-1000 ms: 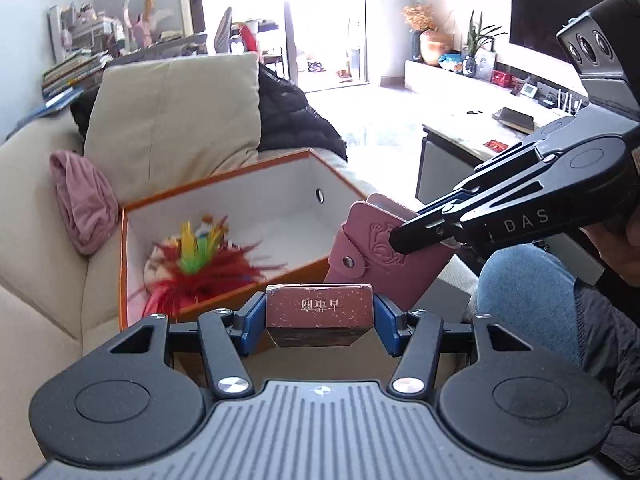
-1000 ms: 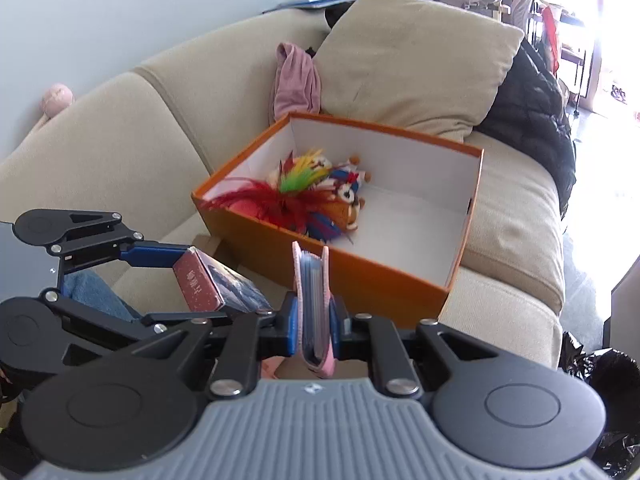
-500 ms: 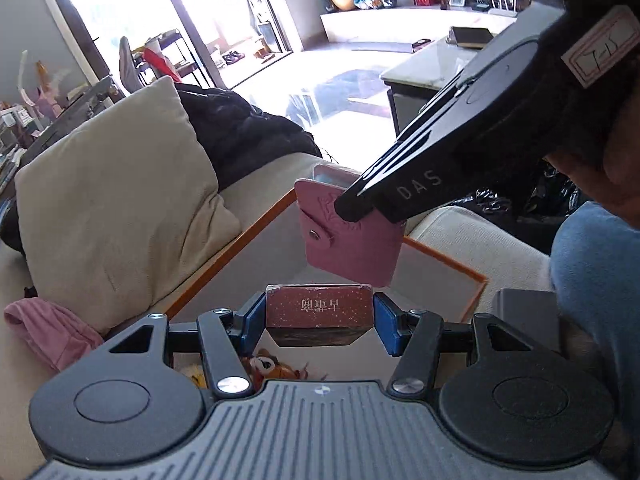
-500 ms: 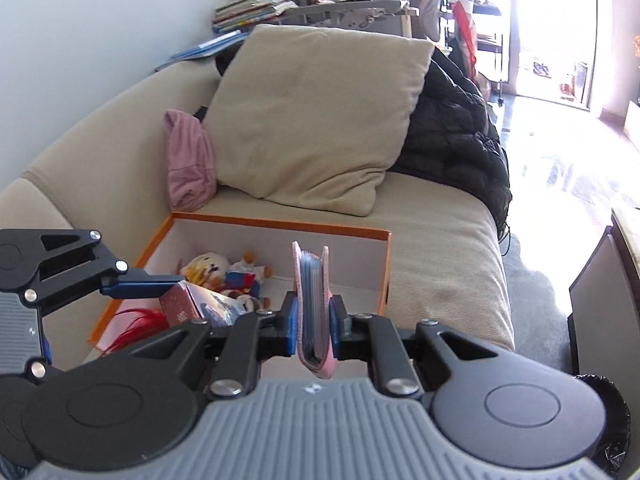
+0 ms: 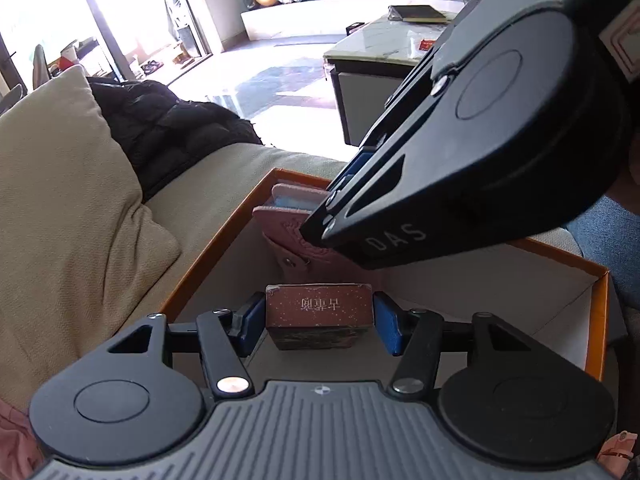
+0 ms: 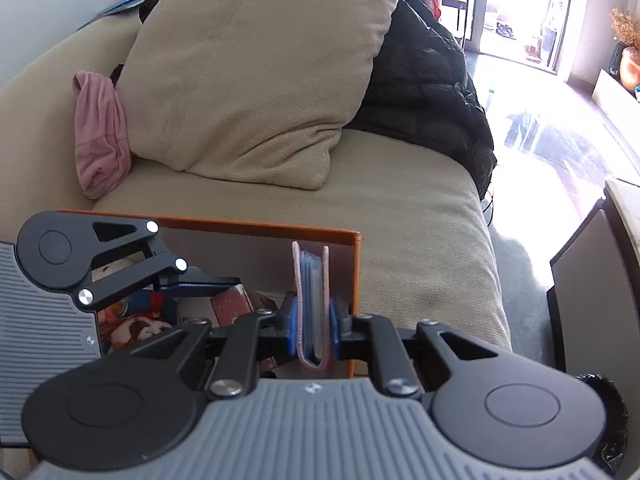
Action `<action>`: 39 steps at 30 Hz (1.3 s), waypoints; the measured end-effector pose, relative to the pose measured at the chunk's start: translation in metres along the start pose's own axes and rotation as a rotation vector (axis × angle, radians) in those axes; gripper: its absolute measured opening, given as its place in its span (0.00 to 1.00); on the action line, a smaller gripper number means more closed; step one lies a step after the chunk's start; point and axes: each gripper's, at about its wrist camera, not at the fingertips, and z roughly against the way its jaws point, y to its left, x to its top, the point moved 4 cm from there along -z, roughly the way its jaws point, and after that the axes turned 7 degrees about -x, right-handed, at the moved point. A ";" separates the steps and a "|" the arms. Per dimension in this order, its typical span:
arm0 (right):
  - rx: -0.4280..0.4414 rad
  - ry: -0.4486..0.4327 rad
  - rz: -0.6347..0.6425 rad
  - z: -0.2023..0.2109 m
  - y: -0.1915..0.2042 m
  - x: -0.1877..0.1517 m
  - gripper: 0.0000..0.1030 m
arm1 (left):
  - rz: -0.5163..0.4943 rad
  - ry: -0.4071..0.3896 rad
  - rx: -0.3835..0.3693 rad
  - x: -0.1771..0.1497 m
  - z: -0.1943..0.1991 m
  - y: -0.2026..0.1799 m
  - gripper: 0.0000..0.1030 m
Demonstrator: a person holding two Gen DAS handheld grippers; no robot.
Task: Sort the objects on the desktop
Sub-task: 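Lower the card box and pad into the shoebox beside the plushes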
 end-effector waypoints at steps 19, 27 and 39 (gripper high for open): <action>0.037 -0.091 -0.003 0.033 -0.013 -0.004 0.27 | 0.107 -0.026 0.068 0.007 0.004 0.005 0.69; 0.046 -0.163 -0.142 0.057 -0.049 -0.026 0.32 | 0.206 -0.024 0.100 0.014 0.016 0.008 0.71; 0.046 -0.152 -0.340 0.024 -0.081 -0.066 0.31 | 0.801 0.003 0.131 0.013 0.032 0.046 0.75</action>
